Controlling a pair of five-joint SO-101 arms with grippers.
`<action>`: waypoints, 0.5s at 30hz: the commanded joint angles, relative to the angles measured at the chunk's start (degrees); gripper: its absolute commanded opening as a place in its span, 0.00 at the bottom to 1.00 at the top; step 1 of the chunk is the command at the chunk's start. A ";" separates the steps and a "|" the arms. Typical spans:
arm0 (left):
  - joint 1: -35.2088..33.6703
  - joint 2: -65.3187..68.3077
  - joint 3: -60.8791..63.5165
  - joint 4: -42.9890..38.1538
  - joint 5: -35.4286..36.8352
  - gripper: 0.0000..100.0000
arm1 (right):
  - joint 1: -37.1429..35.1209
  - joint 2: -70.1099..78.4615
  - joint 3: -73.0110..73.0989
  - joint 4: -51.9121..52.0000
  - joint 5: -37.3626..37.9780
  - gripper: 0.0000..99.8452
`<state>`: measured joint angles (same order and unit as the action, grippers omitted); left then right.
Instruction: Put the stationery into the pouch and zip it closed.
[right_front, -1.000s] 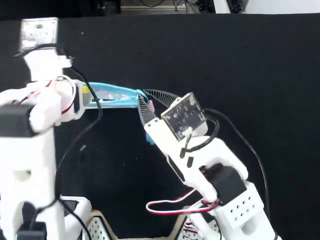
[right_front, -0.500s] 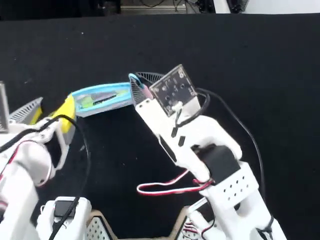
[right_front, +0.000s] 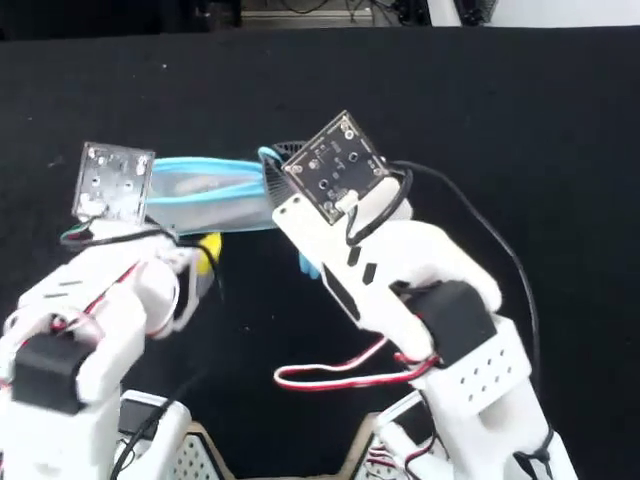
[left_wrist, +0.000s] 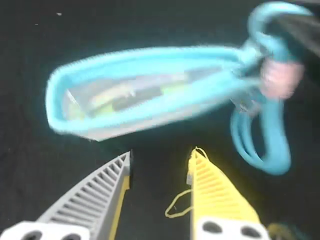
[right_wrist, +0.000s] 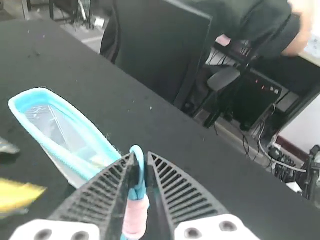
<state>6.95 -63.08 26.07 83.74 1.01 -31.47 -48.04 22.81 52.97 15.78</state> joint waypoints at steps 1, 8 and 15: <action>-7.16 -2.37 12.18 -18.02 0.00 0.19 | -1.14 -3.91 -5.85 4.75 0.62 0.01; -10.86 -9.32 22.37 -31.74 0.44 0.19 | -8.88 -7.87 -3.30 9.41 0.70 0.01; -11.38 -14.07 30.99 -42.64 5.45 0.19 | -11.52 -7.96 -1.71 10.37 0.35 0.01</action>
<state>-3.96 -74.68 54.64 46.11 4.70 -42.29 -54.64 21.32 62.02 16.13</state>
